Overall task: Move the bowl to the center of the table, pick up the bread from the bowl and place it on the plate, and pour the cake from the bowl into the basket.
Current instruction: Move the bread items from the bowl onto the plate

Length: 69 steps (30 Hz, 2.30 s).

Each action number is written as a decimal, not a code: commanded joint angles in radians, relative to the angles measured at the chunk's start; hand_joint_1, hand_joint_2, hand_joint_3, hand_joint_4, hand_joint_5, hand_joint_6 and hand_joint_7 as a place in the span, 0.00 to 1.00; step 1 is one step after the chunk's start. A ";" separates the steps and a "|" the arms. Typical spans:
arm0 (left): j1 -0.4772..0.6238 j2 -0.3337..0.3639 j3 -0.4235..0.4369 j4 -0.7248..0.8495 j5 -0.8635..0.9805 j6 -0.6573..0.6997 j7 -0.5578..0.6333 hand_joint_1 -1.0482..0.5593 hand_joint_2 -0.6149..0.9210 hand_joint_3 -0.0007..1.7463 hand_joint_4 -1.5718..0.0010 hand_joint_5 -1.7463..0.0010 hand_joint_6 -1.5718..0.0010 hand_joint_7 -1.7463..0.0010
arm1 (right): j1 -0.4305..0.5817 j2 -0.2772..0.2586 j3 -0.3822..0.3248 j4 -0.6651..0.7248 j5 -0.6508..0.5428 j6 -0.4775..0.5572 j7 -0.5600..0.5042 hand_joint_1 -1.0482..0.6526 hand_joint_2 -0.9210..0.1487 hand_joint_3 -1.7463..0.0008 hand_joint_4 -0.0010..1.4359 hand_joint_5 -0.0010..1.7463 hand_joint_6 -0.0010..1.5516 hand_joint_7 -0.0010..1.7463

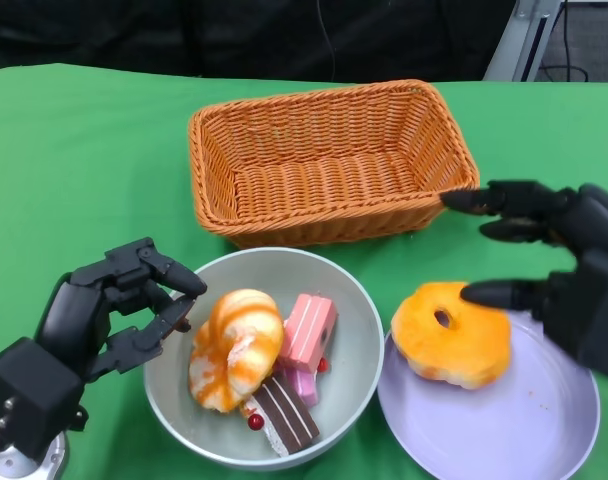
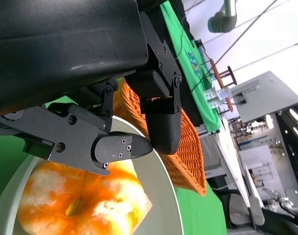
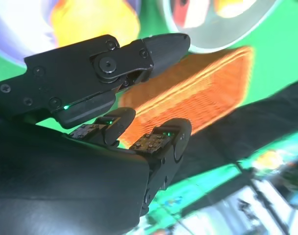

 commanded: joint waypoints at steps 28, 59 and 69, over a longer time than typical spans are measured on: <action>-0.070 -0.046 0.111 -0.096 -0.176 0.123 0.057 0.53 0.97 0.21 0.53 0.16 0.50 0.37 | 0.020 0.106 0.149 0.155 0.048 -0.392 -0.229 0.23 0.03 1.00 0.56 0.04 0.44 0.01; -0.046 0.116 0.126 -0.283 -0.276 0.519 -0.171 0.55 0.93 0.28 0.51 0.20 0.45 0.44 | -0.221 0.133 0.473 0.462 -0.341 -0.619 -0.327 0.19 0.01 0.99 0.51 0.00 0.41 0.01; -0.046 0.174 0.123 -0.314 -0.280 0.632 -0.224 0.53 0.93 0.29 0.52 0.16 0.48 0.38 | -0.309 0.116 0.507 0.635 -0.469 -0.764 -0.510 0.18 0.02 1.00 0.52 0.01 0.43 0.01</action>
